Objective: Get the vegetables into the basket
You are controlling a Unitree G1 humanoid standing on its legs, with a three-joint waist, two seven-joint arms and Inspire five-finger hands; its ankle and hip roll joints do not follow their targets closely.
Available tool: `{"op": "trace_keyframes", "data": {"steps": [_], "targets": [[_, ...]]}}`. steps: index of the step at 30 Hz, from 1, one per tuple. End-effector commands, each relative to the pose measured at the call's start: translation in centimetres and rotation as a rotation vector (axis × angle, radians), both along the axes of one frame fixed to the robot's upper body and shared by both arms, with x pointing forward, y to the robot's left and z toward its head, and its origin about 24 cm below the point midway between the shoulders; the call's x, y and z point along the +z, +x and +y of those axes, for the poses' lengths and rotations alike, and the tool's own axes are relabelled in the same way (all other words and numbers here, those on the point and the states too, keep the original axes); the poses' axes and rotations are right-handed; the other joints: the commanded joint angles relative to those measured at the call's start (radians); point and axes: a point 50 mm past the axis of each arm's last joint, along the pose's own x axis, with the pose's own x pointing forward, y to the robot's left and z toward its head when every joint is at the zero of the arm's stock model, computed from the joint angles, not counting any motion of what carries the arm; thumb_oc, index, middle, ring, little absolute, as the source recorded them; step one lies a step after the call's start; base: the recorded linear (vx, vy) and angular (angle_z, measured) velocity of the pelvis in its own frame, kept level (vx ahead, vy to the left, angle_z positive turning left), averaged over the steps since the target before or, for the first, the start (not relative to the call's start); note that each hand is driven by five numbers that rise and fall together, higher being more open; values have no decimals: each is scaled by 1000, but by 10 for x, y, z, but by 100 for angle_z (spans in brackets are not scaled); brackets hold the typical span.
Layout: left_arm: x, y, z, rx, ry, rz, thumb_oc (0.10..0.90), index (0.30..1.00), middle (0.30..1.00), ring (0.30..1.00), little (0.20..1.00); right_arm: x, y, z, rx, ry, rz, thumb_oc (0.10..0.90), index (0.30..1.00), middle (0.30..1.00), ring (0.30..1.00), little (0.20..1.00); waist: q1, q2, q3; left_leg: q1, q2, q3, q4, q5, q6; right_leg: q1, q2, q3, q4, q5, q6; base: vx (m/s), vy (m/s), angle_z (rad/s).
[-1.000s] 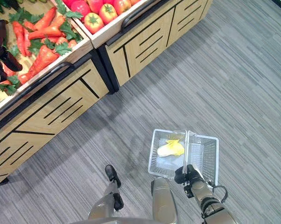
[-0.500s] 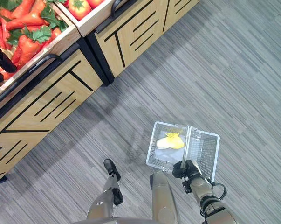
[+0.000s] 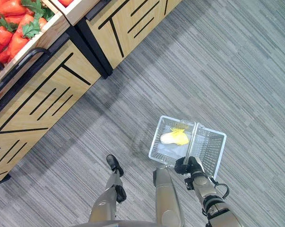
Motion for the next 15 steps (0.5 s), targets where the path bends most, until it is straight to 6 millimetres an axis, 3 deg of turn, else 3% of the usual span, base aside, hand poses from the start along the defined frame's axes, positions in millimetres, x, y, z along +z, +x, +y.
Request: {"op": "trace_keyframes", "data": {"steps": [1, 14, 15], "targets": [[31, -35, 33, 151, -39, -147, 900, 1000, 1000, 1000, 1000, -36, -66, -5, 10, -23, 285, 400, 300, 300, 300, 300, -22, 11, 33, 48, 12, -91, 1, -89, -80, 11, 28, -56, -130, 116, 83, 0, 0, 0], [20, -37, 37, 167, -75, -107, 900, 1000, 1000, 1000, 1000, -36, -67, -7, 24, -26, 304, 400, 300, 300, 300, 300, -18, 9, 30, 39, 8, -112, 1, -86, -77, 10, 27, -72, -130, 117, 81, 0, 0, 0], [21, -36, 36, 163, -75, -109, 804, 865, 865, 865, 865, -36, -67, -7, 25, -25, 305, 400, 300, 300, 300, 300, -18, 9, 32, 38, 8, -113, 1, -86, -76, 10, 26, -73, -131, 117, 81, 0, 0, 0]]}}
